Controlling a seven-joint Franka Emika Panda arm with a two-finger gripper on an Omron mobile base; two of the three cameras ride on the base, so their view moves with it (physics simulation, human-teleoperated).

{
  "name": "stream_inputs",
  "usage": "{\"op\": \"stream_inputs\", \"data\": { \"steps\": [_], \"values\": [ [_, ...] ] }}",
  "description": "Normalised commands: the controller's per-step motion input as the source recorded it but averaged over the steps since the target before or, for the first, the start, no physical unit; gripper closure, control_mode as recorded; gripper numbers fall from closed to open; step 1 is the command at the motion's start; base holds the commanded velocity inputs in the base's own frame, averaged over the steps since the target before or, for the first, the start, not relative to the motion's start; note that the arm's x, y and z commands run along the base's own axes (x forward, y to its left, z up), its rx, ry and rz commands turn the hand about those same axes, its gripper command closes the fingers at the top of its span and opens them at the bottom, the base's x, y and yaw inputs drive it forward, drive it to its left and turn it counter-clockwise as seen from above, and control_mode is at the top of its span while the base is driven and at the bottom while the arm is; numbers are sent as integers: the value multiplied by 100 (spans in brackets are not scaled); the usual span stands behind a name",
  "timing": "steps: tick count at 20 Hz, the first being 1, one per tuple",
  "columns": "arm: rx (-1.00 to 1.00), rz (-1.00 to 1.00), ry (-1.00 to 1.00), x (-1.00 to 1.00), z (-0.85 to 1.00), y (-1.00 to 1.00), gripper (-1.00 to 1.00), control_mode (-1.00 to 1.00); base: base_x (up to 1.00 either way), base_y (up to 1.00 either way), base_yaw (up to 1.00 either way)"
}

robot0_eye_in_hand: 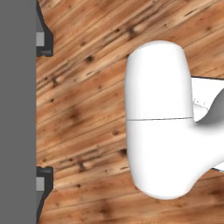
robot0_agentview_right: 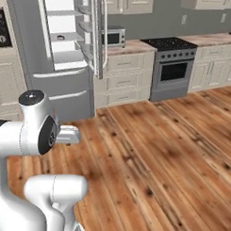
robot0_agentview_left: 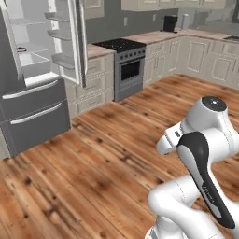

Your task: Take the cakes from the fridge and place them on the empty tray on the dining counter.

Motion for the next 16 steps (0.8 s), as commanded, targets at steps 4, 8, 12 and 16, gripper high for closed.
{"op": "stream_inputs", "data": {
  "steps": [4,8,12,16],
  "values": [
    [0,0,0,0,0,0,-100,100,35,78,0],
    [0,0,0,0,0,0,-100,100,36,76,0],
    [0,0,0,0,0,0,-100,100,37,65,0],
    [0,0,0,0,0,0,-100,100,31,50,0]
  ]
}}
